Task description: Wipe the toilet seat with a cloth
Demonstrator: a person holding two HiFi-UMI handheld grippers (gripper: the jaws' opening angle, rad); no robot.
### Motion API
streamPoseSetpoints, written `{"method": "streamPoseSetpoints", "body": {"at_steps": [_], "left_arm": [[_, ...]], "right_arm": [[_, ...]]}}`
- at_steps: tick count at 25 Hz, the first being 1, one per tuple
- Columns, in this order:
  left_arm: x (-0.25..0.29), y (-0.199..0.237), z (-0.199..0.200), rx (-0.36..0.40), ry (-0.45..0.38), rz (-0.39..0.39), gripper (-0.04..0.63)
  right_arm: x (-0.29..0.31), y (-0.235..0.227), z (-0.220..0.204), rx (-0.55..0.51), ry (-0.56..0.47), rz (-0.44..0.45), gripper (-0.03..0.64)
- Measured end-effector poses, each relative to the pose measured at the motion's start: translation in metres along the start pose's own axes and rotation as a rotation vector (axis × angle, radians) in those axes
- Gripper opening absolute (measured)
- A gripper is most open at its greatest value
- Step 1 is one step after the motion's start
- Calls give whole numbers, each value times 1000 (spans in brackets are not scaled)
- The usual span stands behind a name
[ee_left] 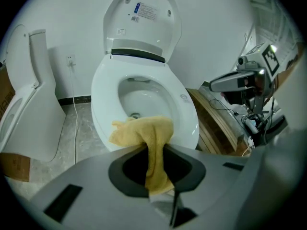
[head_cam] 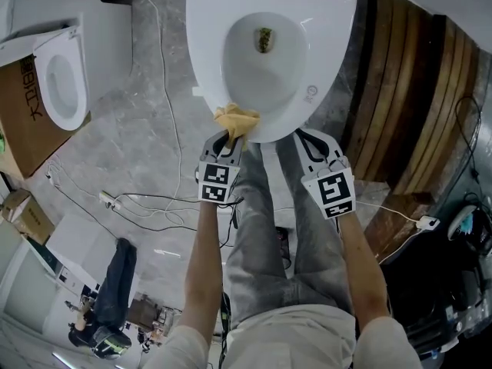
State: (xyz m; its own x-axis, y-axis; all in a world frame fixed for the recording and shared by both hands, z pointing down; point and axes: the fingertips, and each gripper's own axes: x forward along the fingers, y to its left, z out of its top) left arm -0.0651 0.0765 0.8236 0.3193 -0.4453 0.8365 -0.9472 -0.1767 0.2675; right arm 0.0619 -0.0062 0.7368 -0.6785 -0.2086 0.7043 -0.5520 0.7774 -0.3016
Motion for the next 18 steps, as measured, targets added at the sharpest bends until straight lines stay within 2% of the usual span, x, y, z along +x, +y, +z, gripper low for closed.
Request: {"method": "streamPoseSetpoints", "body": {"at_steps": [18], "left_arm": [[25, -70, 9, 41, -5, -107, 83]], "right_arm": [[-15, -4, -22, 40, 4, -35, 7]]}}
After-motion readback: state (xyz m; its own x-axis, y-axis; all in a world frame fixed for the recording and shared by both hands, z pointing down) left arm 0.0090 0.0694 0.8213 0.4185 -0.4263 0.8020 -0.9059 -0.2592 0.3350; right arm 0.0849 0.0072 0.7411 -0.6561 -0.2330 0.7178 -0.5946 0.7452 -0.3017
